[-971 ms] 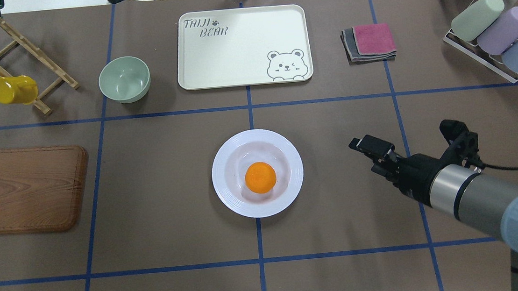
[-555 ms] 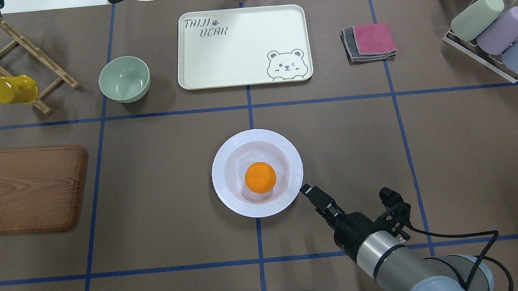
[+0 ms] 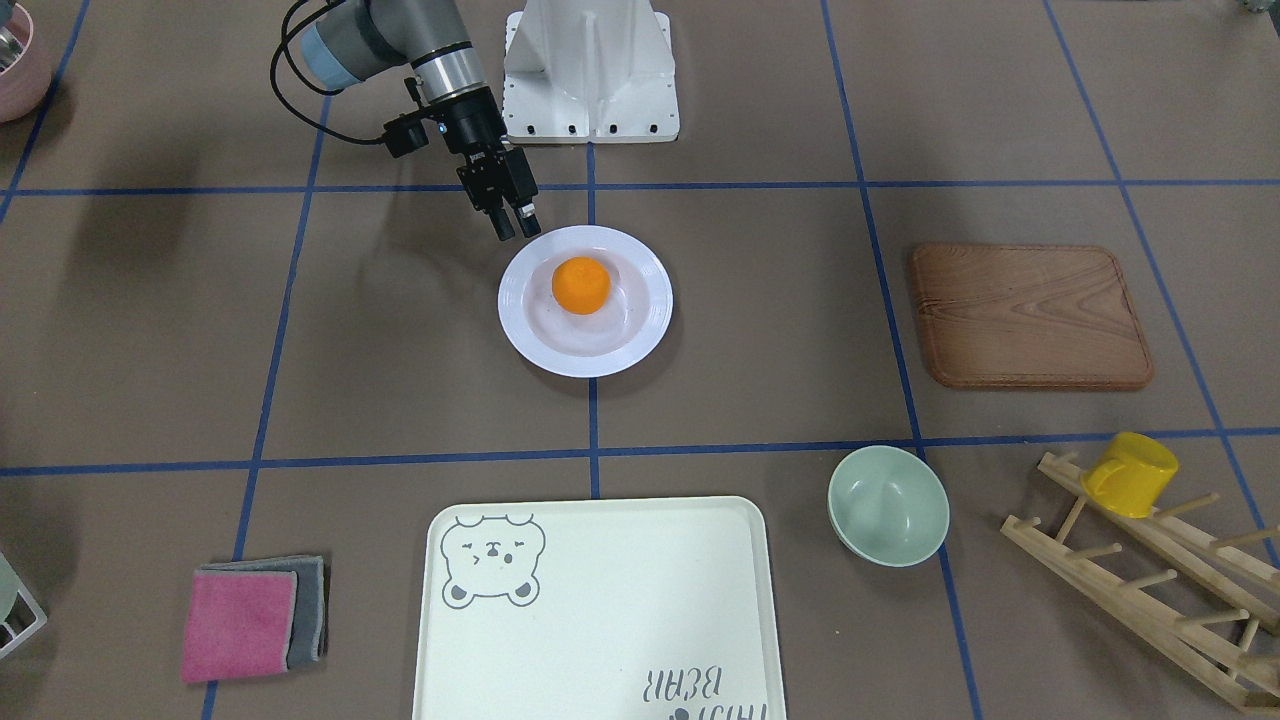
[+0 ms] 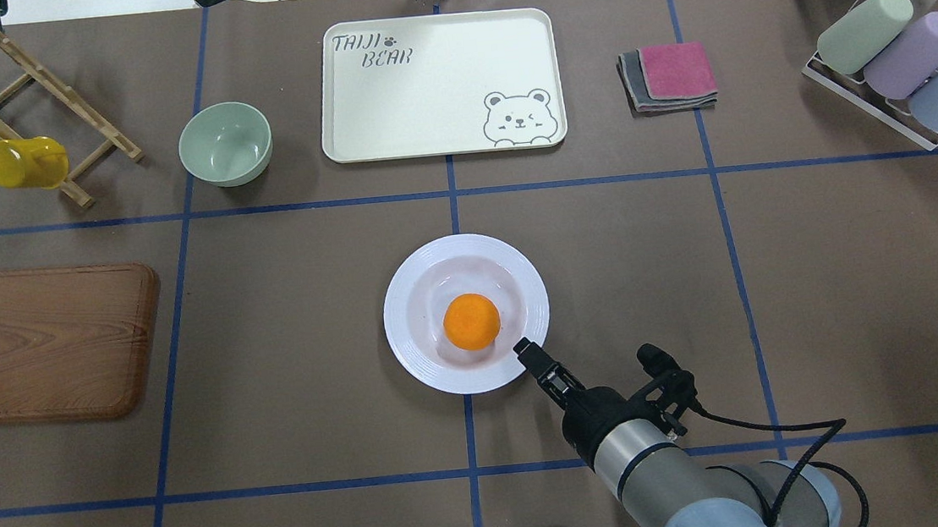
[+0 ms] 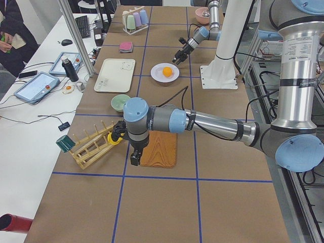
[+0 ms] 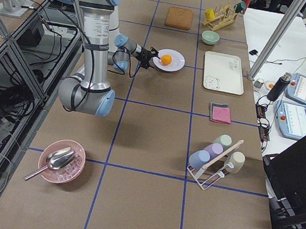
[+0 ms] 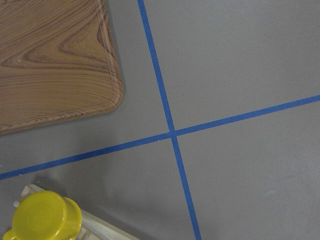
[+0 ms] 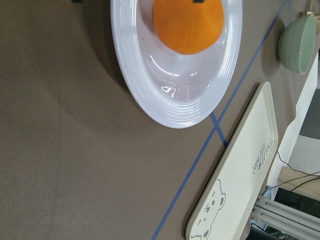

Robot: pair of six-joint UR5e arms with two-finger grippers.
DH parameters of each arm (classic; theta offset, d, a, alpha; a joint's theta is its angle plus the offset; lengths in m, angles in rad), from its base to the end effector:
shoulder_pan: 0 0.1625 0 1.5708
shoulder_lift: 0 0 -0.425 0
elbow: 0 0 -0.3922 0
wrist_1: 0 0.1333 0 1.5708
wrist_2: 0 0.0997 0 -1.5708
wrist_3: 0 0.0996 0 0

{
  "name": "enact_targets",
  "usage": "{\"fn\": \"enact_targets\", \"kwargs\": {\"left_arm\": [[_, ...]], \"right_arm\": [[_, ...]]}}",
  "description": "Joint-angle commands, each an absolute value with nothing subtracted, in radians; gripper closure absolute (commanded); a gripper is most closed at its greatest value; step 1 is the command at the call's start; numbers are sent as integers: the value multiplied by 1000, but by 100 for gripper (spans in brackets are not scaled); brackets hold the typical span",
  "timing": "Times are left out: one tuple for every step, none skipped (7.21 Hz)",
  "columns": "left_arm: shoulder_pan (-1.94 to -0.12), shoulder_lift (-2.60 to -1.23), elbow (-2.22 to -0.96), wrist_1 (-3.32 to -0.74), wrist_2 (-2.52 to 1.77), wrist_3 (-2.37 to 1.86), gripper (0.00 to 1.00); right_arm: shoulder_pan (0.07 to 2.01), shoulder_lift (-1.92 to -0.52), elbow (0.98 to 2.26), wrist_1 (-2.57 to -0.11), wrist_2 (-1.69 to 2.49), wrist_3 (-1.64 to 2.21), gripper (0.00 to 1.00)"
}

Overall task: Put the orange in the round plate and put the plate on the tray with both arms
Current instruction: 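Move the right gripper to the plate rim nearest the robot and grip it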

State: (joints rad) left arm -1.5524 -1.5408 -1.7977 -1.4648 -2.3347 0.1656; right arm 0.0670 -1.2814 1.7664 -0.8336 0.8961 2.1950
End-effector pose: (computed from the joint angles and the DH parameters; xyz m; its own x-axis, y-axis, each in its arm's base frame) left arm -0.0556 -0.4788 0.5732 0.7080 0.2392 -0.6645 -0.1369 0.9695 0.2031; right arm -0.5610 -0.2336 0.3198 -0.0964 0.4510 0.8873 -0.7169 0.5870 -0.3762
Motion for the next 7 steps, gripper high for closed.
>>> {"fn": "enact_targets", "kwargs": {"left_arm": [[-1552, -1539, -1798, -1465, -2335, 166, 1], [-1552, -1539, -1796, -1465, -2335, 166, 1], [-1552, -1539, -1796, -1465, -2335, 166, 1], [-1552, -1539, -1796, -1465, -2335, 166, 1], [-1552, -1539, -1796, -1465, -2335, 166, 1], [-1552, -1539, -1798, -1465, -2335, 166, 1], [-1552, -1539, -1798, -1465, -2335, 166, 1]], "right_arm": [[120, -1223, 1707, -839, 939, 2204, 37], [118, -1223, 1700, -839, 939, 2245, 51], [118, -1218, 1692, -839, 939, 2246, 51], [118, -1215, 1687, -839, 939, 2247, 53], [118, -1213, 1681, -836, 936, 2249, 77], [118, -1215, 1680, -836, 930, 2247, 100], [121, -1215, 1681, -835, 930, 2247, 100]]}}
